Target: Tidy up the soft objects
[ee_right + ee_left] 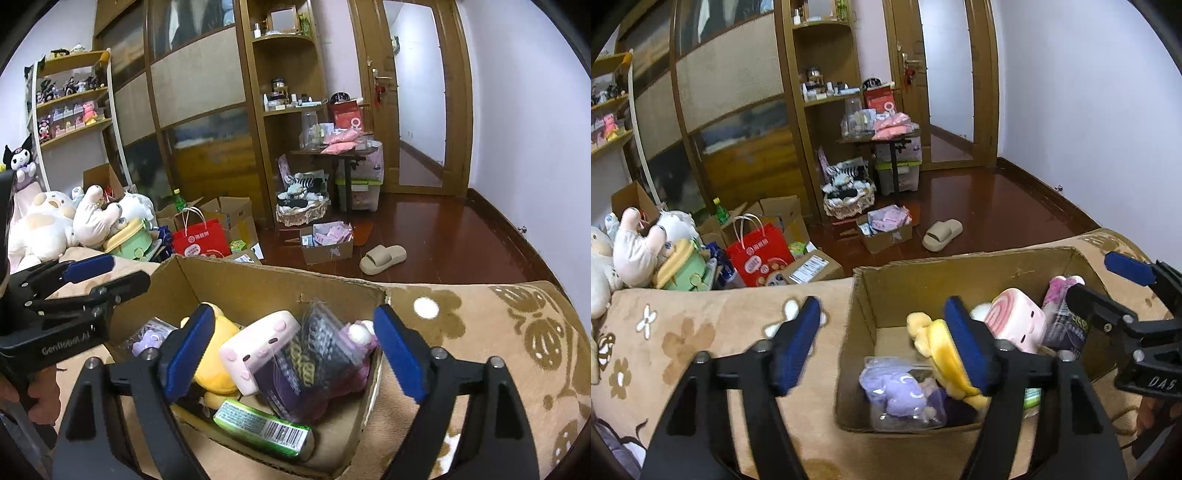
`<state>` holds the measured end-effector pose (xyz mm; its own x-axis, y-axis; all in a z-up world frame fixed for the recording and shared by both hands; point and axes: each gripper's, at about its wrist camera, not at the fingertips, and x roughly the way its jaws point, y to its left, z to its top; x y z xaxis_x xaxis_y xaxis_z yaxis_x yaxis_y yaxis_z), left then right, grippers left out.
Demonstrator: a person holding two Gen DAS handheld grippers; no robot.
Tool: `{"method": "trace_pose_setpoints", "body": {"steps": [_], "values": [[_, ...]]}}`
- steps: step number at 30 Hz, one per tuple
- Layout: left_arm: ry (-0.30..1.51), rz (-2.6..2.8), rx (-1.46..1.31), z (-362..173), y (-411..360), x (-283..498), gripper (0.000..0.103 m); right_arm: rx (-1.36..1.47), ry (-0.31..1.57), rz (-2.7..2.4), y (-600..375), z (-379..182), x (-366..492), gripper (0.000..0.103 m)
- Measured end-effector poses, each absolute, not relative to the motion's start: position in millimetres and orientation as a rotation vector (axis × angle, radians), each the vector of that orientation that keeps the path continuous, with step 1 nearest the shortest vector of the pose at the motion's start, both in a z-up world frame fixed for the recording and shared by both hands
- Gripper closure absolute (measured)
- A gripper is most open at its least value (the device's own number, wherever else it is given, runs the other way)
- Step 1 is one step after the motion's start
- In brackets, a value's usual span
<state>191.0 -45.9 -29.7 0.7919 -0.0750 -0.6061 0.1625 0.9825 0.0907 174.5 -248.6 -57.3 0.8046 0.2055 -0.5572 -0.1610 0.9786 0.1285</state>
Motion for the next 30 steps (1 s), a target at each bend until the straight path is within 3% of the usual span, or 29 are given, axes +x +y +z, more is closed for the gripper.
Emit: {"method": "trace_pose_setpoints", "body": {"steps": [6,10,12,30], "values": [[0.634,-0.113,0.118,-21,-38,177,0.02,0.104,0.584,0.176,-255,-47,164,0.0],[0.63,-0.108,0.12,-14,-34,169,0.019,0.099,0.553,0.153,-258,-34,153,0.0],[0.619,-0.099,0.119,-9,-33,161,0.007,0.102,0.541,0.147,-260,-27,148,0.0],[0.519,-0.065,0.107,40,-15,94,0.004,0.092,0.462,0.063,-267,22,79,0.0]]}}
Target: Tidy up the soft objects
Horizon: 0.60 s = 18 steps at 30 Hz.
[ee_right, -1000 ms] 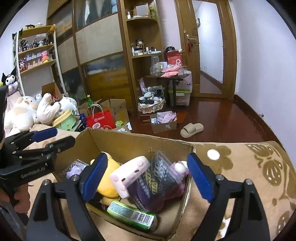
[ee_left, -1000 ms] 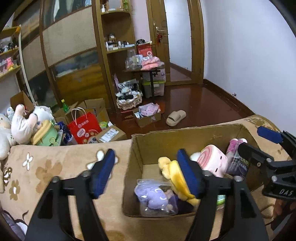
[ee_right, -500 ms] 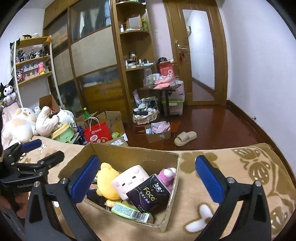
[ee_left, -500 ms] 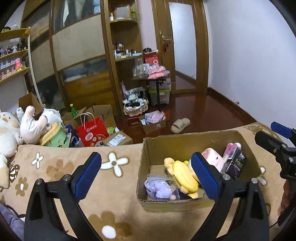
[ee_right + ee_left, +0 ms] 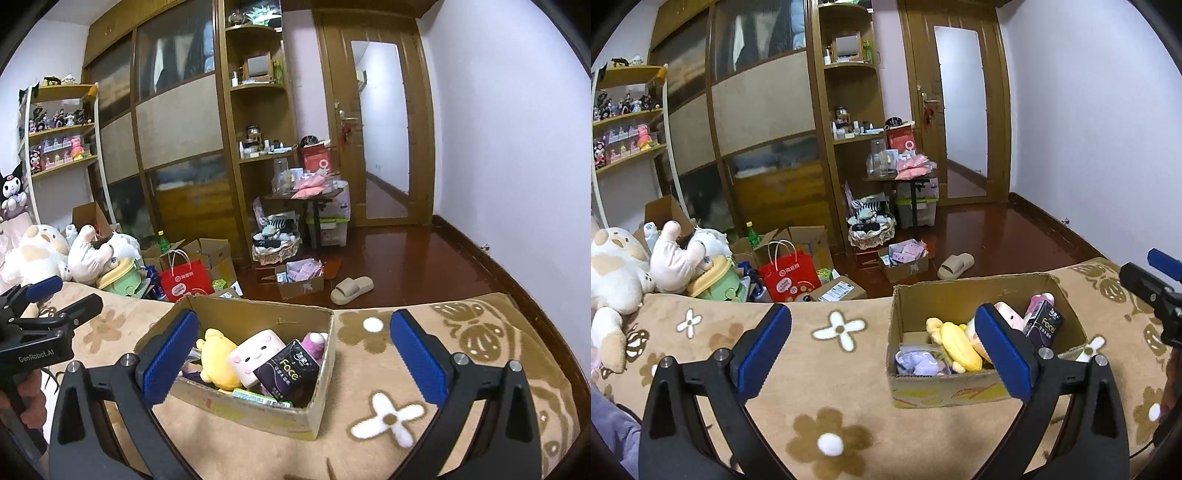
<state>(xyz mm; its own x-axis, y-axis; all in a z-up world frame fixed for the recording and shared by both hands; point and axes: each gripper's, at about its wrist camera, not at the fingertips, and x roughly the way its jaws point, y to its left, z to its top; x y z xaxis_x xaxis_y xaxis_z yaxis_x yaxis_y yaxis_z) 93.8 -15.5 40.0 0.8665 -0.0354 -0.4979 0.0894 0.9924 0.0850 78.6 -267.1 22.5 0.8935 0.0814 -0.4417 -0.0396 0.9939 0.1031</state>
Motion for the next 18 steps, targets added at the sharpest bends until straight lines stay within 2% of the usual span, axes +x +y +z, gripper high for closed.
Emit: {"method": "trace_pose_setpoints", "body": {"steps": [18], "values": [[0.42,-0.041,0.071,67,-1,7,0.004,0.07,0.337,-0.035,-279,61,-10,0.0]]}}
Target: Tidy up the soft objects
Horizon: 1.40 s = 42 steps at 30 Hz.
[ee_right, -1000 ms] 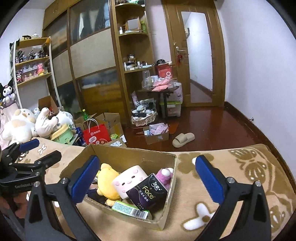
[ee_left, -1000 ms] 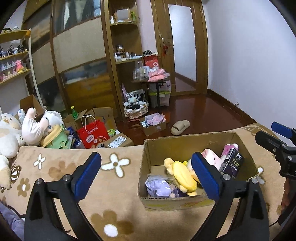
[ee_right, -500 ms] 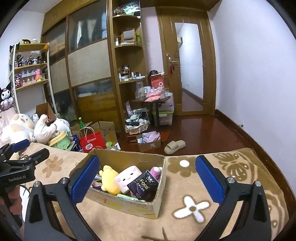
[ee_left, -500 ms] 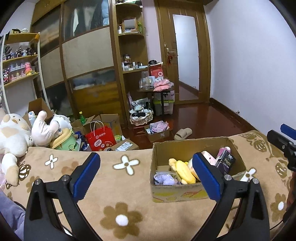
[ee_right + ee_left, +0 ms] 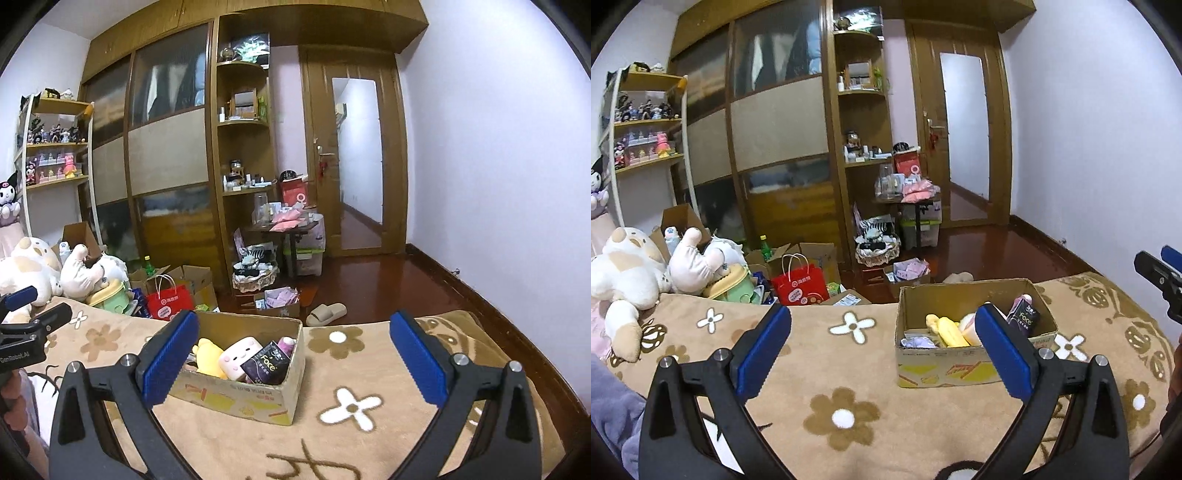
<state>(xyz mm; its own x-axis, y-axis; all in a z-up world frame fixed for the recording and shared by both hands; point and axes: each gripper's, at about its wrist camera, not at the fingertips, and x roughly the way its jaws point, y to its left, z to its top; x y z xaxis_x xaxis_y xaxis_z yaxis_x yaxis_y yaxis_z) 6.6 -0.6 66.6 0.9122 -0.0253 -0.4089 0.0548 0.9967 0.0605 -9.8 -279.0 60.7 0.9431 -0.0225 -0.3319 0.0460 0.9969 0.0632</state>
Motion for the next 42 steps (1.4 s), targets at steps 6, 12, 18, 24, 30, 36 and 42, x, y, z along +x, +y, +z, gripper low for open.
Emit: {"method": "trace_pose_setpoints", "body": {"steps": [6,12,18,24,30,36,42], "values": [[0.407,-0.019,0.052,65,5,-8,0.004,0.08,0.335,-0.036,-284,60,-26,0.0],[0.382,-0.012,0.076,56,0,-16,0.004,0.072,0.328,-0.032,-286,52,-32,0.0],[0.387,-0.007,0.08,45,-3,-12,0.004,0.041,0.328,-0.018,-282,35,-31,0.0],[0.391,0.003,0.059,35,-1,-7,0.004,0.025,0.347,-0.032,-279,20,-25,0.0],[0.423,-0.023,0.112,21,-14,0,0.004,0.022,0.383,-0.037,-276,5,-15,0.0],[0.451,-0.035,0.137,12,-22,5,0.004,0.017,0.393,-0.039,-276,-1,-10,0.0],[0.467,-0.031,0.135,9,-21,8,0.004,0.027,0.392,-0.049,-278,-4,-8,0.0]]}}
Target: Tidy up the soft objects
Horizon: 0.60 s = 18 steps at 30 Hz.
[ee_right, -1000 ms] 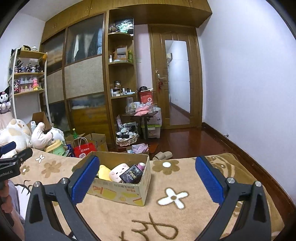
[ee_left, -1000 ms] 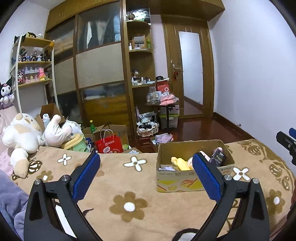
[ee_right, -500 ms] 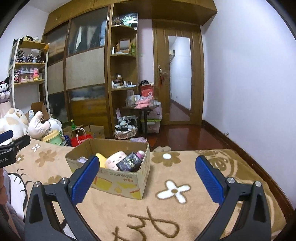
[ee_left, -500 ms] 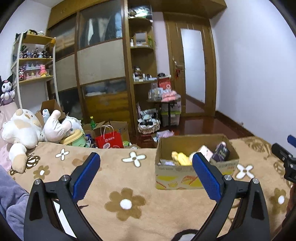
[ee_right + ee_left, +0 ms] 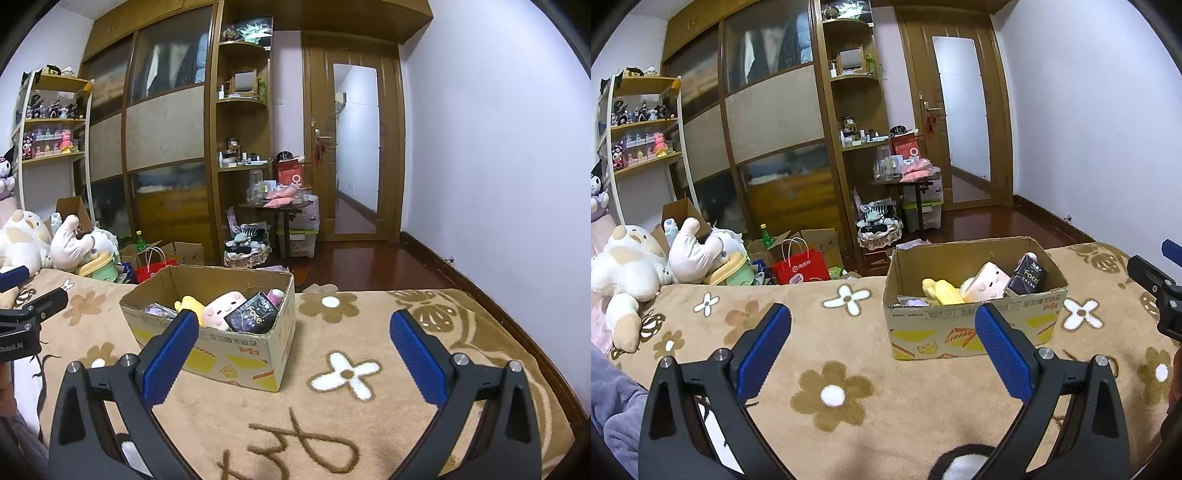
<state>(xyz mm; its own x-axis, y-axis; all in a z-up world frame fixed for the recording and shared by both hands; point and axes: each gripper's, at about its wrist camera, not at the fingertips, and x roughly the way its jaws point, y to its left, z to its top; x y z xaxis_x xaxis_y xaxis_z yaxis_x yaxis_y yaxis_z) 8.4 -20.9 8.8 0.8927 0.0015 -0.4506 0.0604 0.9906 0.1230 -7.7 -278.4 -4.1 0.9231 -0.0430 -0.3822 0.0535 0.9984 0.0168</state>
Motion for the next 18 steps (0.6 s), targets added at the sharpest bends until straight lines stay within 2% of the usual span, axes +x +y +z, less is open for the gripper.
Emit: {"method": "trace_pose_setpoints", "body": {"steps": [18], "values": [[0.481,-0.03,0.139,8.3,-16.0,6.8,0.004,0.028,0.394,-0.054,-279.8,-5.2,-7.5,0.0]]}}
